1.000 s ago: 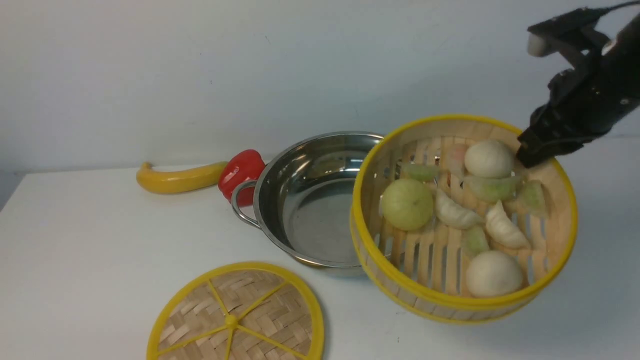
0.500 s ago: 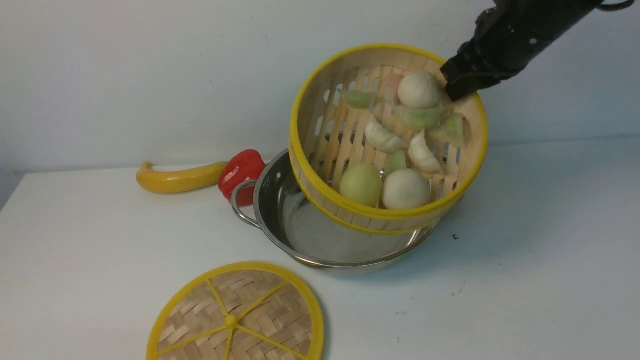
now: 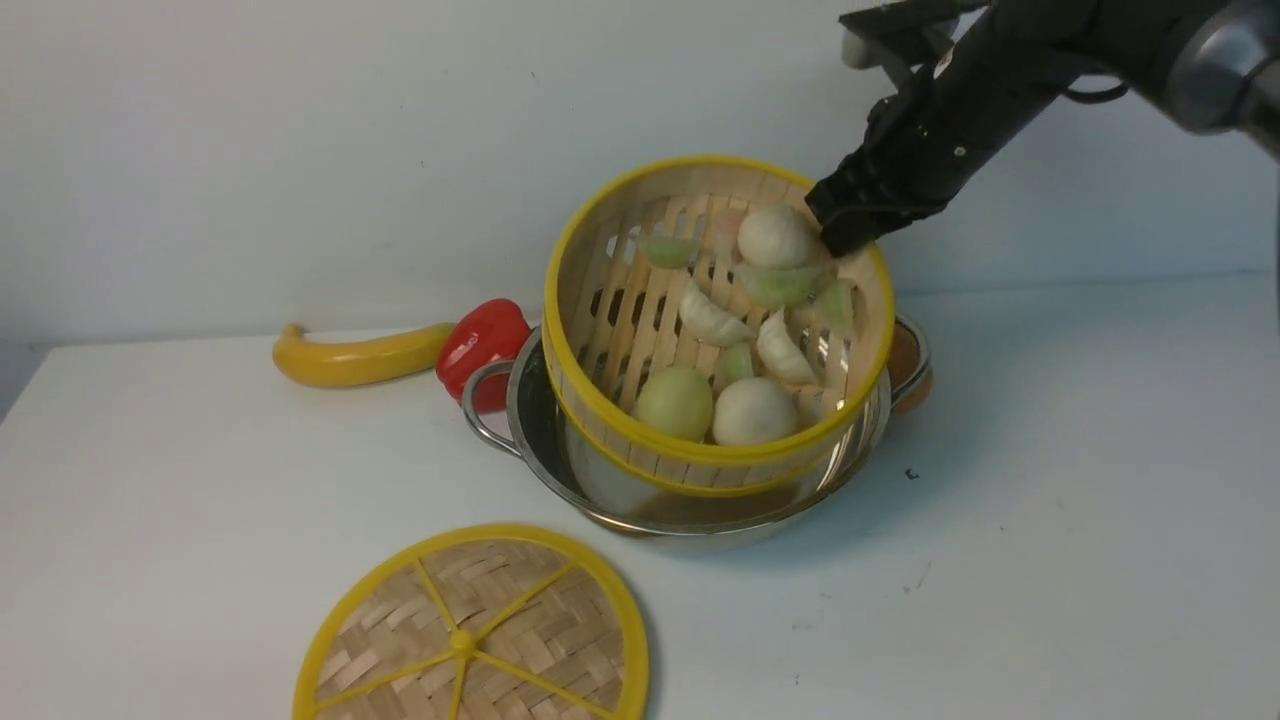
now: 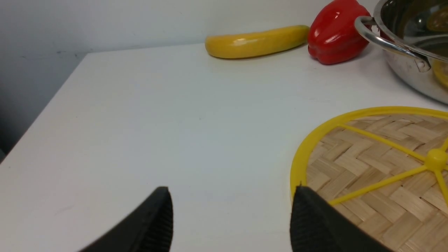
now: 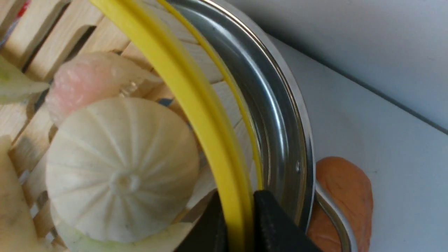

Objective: Place the steamer in the pot on the white table, and put the lid on the steamer.
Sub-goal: 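Place the bamboo steamer basket of food into the steel pot with the right gripper, then grasp the bamboo steamer lid lying on the table by its centre knob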

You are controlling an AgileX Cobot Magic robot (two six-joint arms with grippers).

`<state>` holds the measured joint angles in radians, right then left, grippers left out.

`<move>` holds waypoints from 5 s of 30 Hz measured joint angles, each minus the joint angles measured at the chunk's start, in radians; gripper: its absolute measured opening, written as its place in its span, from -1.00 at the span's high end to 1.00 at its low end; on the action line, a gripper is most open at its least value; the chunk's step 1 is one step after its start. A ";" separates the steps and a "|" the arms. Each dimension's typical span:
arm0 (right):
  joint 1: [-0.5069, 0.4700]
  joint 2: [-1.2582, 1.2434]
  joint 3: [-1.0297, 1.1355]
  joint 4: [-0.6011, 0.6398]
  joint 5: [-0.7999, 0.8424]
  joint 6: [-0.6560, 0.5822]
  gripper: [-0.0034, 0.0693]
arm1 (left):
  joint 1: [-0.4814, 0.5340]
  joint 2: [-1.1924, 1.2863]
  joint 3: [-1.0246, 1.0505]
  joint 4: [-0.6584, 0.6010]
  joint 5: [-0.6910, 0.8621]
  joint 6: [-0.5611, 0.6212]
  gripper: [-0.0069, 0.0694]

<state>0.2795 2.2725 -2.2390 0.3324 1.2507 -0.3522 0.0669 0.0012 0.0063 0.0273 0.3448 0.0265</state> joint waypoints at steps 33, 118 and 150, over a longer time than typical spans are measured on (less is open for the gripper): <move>0.004 0.113 -0.028 0.022 -0.041 -0.046 0.67 | 0.000 0.000 0.000 0.000 0.000 0.000 -0.28; 0.004 -0.436 -0.036 0.046 -0.185 0.224 0.91 | 0.000 0.000 0.000 0.000 0.000 0.005 -0.28; -0.007 -1.195 0.499 -0.064 -0.253 0.149 0.72 | 0.000 0.000 0.000 0.000 0.000 0.006 -0.28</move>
<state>0.2721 1.0774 -1.7396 0.2682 0.9981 -0.2034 0.0669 0.0012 0.0063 0.0273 0.3448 0.0323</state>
